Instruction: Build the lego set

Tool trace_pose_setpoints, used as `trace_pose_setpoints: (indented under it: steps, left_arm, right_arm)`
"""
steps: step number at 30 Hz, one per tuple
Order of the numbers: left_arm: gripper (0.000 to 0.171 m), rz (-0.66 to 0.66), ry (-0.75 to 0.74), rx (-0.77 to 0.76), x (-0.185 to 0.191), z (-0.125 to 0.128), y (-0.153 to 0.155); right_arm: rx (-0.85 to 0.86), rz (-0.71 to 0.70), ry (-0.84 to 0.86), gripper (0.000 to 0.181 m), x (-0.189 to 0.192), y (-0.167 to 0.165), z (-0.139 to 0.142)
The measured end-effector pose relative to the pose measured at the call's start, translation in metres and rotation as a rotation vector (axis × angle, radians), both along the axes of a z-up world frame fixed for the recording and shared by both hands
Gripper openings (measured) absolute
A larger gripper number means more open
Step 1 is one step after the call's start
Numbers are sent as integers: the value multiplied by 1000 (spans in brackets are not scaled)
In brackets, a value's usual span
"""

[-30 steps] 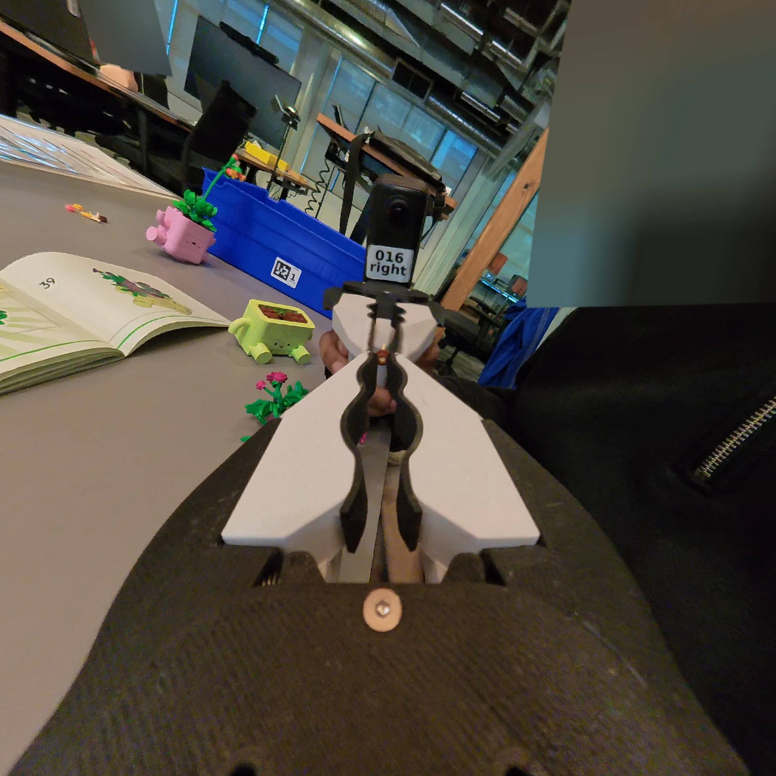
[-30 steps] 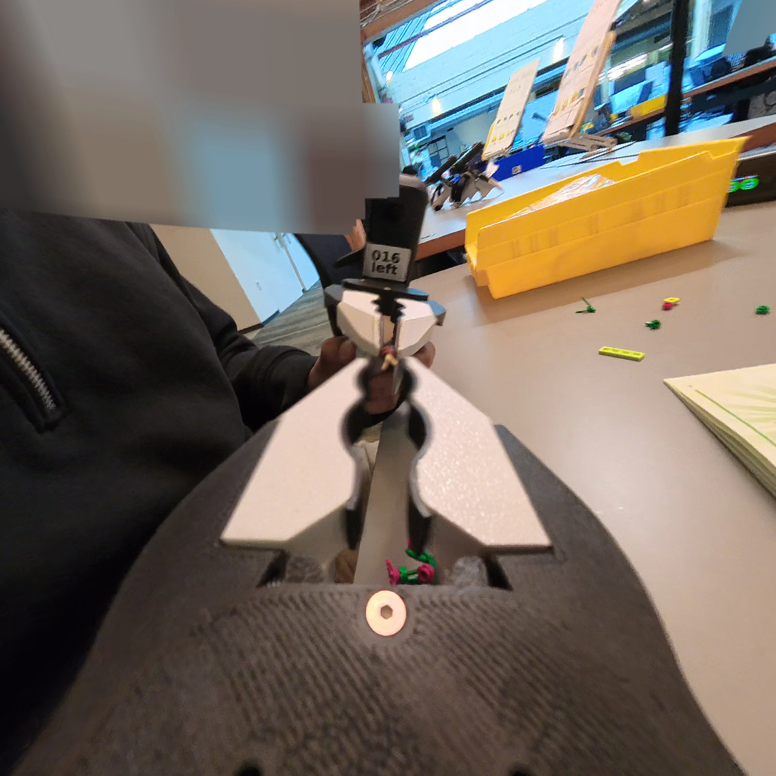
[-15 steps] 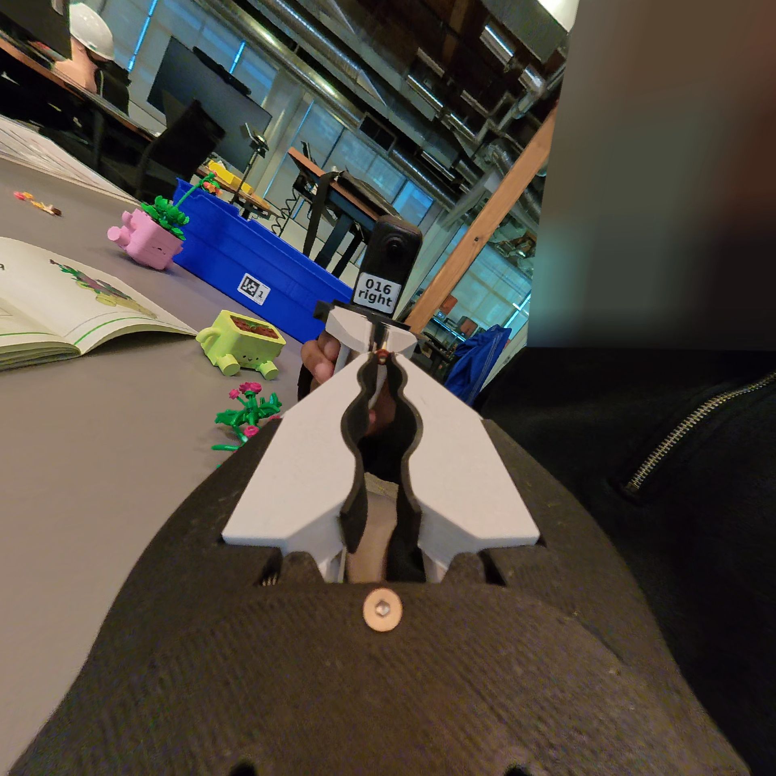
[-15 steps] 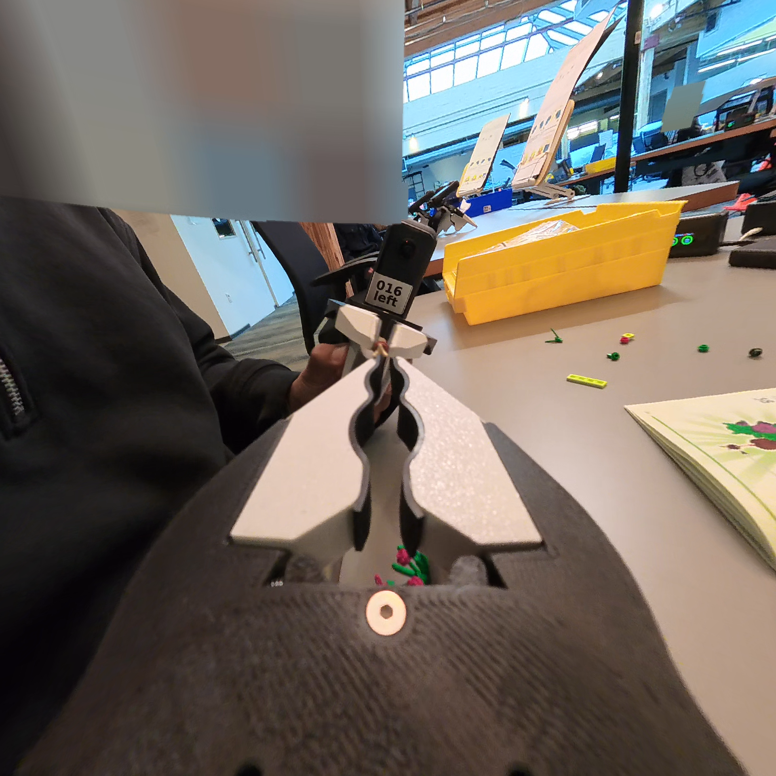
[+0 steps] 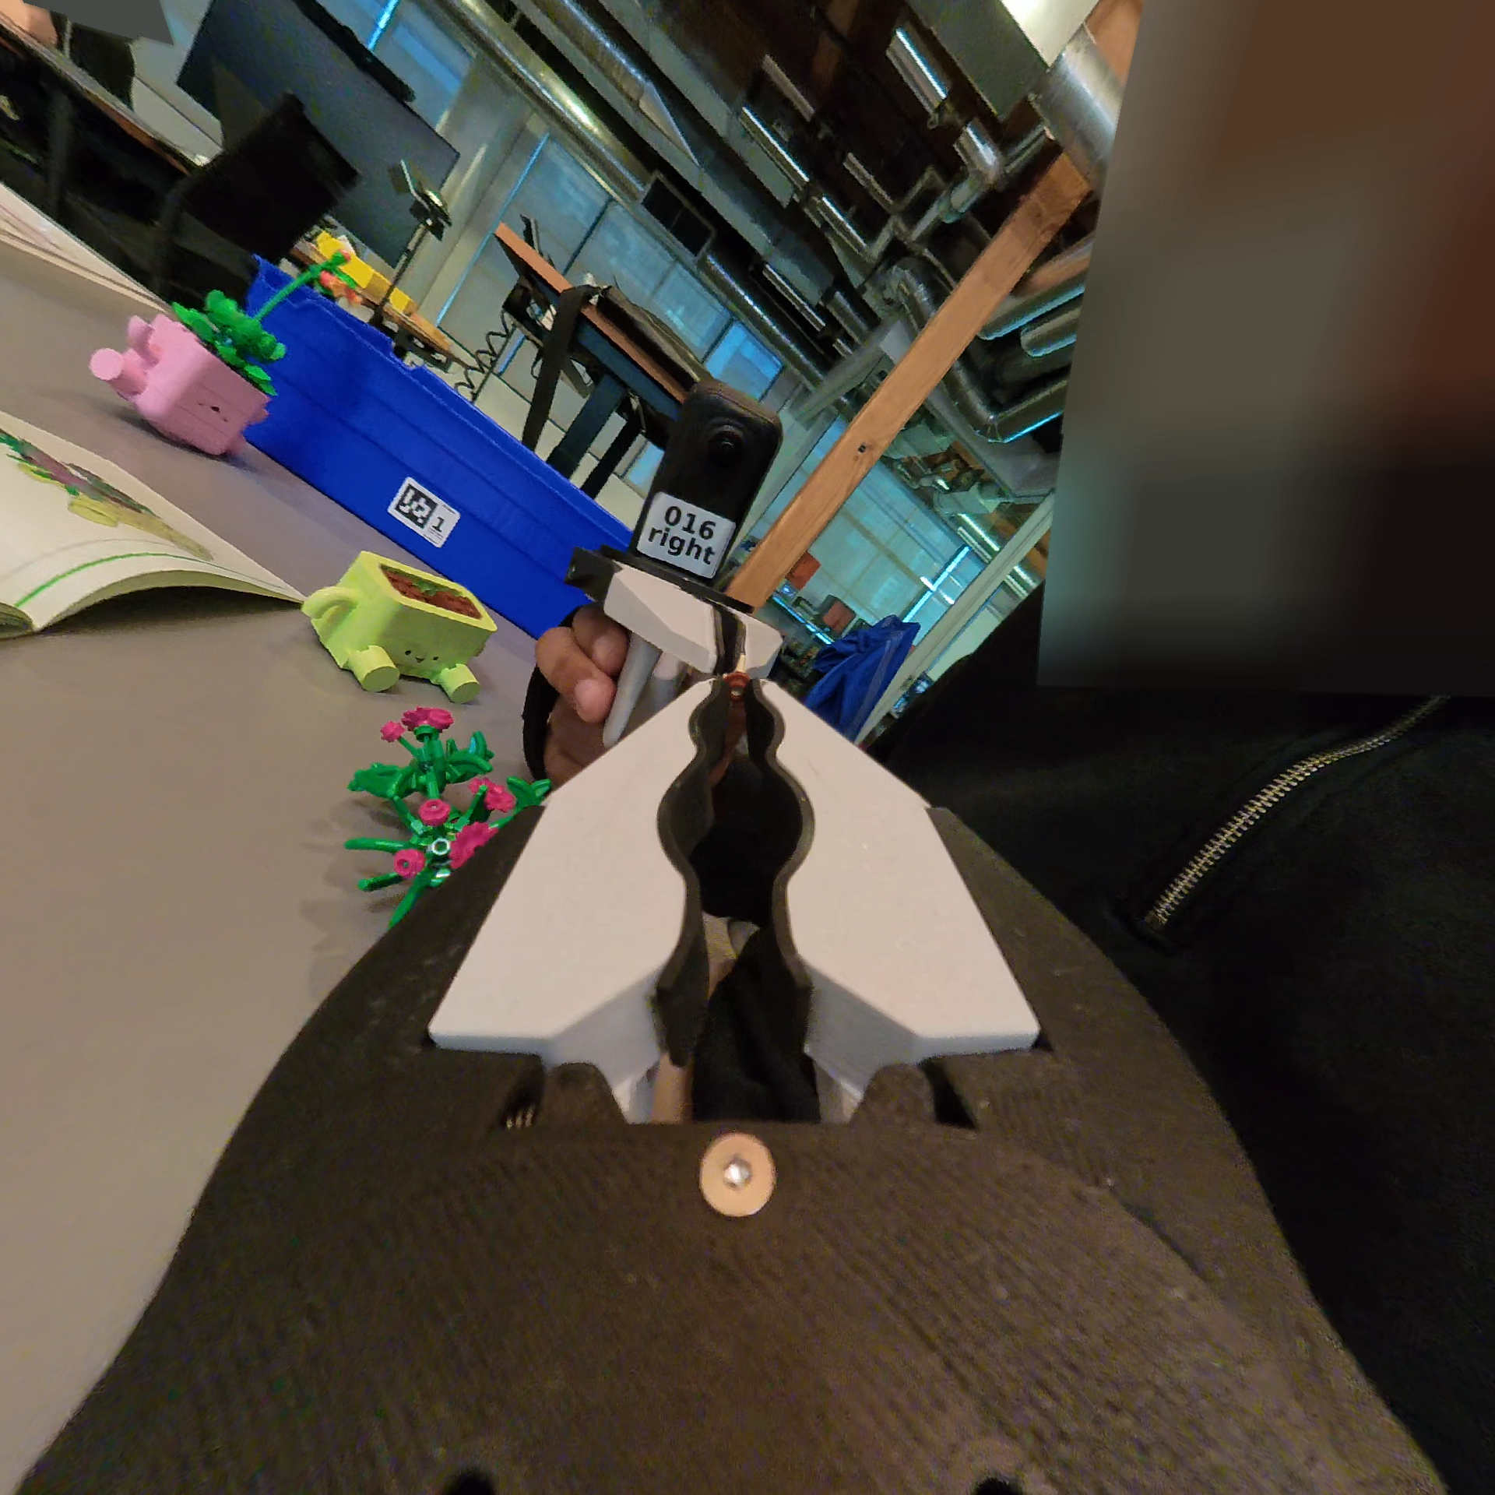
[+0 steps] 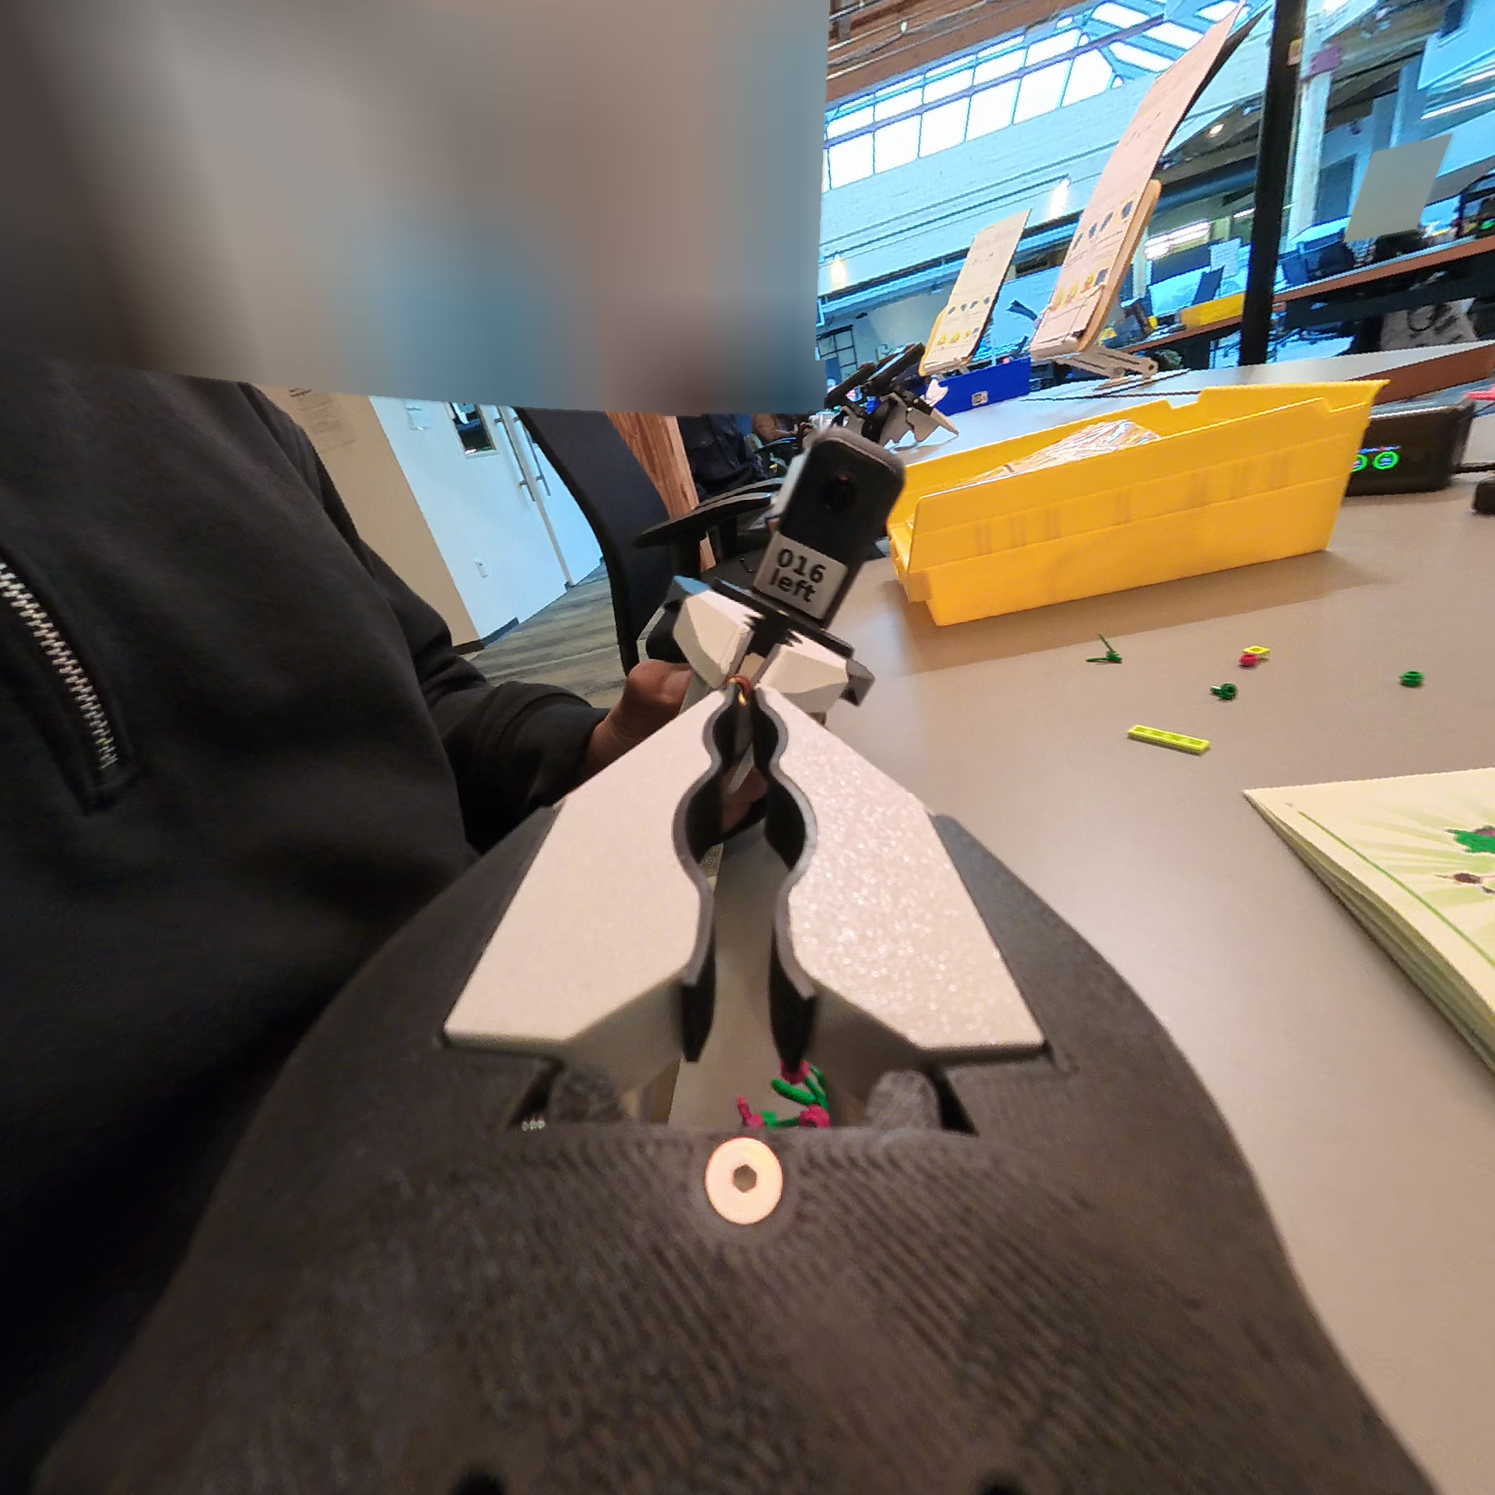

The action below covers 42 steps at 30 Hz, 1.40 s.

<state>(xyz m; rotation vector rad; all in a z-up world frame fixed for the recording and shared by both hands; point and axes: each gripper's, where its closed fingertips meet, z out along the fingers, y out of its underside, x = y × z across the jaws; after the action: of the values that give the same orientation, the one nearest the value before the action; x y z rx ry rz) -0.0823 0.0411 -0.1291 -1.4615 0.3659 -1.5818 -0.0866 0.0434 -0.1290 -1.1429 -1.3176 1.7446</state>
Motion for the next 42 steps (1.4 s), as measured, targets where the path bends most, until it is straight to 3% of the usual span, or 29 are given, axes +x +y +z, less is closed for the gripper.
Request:
trace_pose_setpoints:
  steps: [7, 16, 25, 42]
  left_arm:
    - [2, -143, -104, -128, 3, -3, -4]
    - [1, -208, -206, -218, -1, -3, -3]
    - [2, -260, -168, -286, 6, -12, -6]
    - [1, -312, -117, -337, 15, -20, -11]
  right_arm:
    - [2, 46, -18, 0, 3, -5, -3]
    - [6, 56, -34, 4, 7, -2, -6]
    - [336, -30, 41, 0, 11, -7, -8]
    - [399, 23, -42, 0, 15, -15, -20]
